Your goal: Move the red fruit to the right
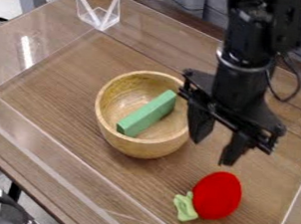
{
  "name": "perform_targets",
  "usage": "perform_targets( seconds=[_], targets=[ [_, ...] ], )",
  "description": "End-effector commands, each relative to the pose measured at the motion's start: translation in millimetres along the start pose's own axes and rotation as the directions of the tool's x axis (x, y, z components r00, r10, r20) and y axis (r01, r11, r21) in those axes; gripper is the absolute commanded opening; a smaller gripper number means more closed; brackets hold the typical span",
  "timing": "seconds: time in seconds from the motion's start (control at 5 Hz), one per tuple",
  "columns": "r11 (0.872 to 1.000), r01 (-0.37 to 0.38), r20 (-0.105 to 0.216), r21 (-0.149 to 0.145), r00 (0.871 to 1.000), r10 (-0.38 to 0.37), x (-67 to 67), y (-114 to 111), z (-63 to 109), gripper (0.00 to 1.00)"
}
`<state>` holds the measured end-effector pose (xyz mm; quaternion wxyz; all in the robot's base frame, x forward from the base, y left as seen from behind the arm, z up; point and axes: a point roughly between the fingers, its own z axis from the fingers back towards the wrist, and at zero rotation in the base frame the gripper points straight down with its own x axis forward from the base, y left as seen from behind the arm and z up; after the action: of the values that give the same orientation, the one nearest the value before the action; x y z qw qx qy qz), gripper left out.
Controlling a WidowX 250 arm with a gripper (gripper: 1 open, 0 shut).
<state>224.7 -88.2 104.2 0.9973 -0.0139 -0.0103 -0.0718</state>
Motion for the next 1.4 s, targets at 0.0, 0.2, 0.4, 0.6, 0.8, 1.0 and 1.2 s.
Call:
perform_targets(
  seconds=[0.0, 0.2, 0.4, 0.6, 0.8, 1.0, 1.2],
  targets=[
    [0.999, 0.047, 0.056, -0.014, 0.997, -0.046, 8.1, -7, 10.0, 0.00],
    [0.995, 0.096, 0.046, -0.016, 0.994, -0.095, 6.3, -12, 3.5, 1.00],
    [0.996, 0.085, 0.037, -0.017, 0.996, -0.085, 2.0, -10, -15.2, 1.00],
    [0.998, 0.057, 0.043, -0.014, 0.997, -0.057, 0.2, -4, -22.5, 0.00],
    [0.999, 0.030, 0.048, -0.013, 0.998, -0.030, -1.8, 1, -29.2, 0.00],
    [0.999, -0.031, 0.073, -0.009, 0.997, 0.032, -6.4, 9, -26.5, 0.00],
    [0.996, -0.092, 0.118, 0.000, 0.989, 0.091, -7.4, 17, -15.1, 0.00]
  ],
)
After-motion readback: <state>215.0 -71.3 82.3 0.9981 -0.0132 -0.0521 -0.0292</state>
